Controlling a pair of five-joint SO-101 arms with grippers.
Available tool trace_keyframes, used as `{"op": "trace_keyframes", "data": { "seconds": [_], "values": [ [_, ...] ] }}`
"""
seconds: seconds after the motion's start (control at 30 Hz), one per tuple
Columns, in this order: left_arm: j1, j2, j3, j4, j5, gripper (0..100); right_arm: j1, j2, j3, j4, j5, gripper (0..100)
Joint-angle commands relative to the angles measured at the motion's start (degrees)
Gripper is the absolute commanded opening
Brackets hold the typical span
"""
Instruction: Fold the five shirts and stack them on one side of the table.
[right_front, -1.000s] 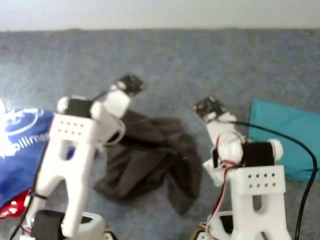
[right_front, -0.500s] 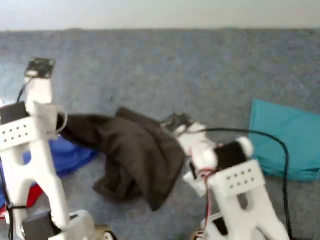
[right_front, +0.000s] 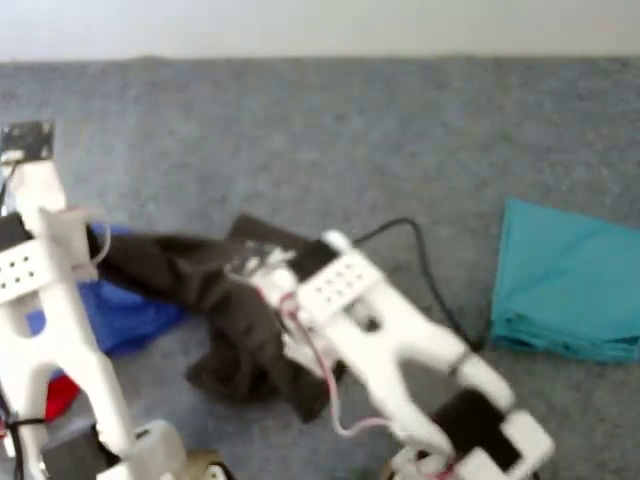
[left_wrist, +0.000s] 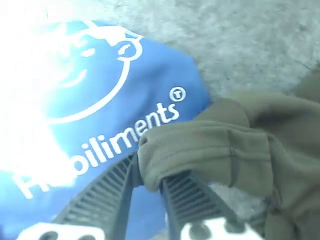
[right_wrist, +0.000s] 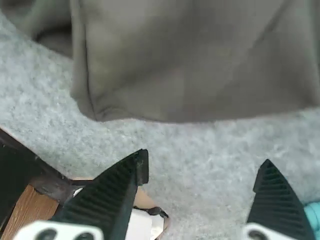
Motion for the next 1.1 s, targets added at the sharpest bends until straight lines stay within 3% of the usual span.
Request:
{"op": "trace_keyframes", "data": {
  "seconds": [0.0,0.3,0.43,0.57,0.83,1.07],
  "values": [
    [-2.3,-2.0,-2.2,-0.9,0.5,1,-0.4,5.8,-5.4,-1.5,-0.6,34.0],
    [-3.6,-2.6,-2.6,1.0,0.3,1,0.8,18.5,-11.4,-4.4,-0.2,31.4],
    [-4.0,-2.6,-2.5,1.1,0.1,1,1.0,19.1,-17.8,3.0,2.6,25.4],
    [-5.6,-2.3,-2.4,-0.2,0.1,1,-2.2,17.5,-22.9,12.3,2.7,29.1],
    [-5.6,-2.1,-2.3,-1.0,0.1,1,-13.7,11.1,-13.8,11.1,-0.7,29.5],
    [-5.6,-2.1,-2.2,-1.0,0.1,1,-18.1,11.6,-9.2,3.7,-4.9,29.5]
  ]
}}
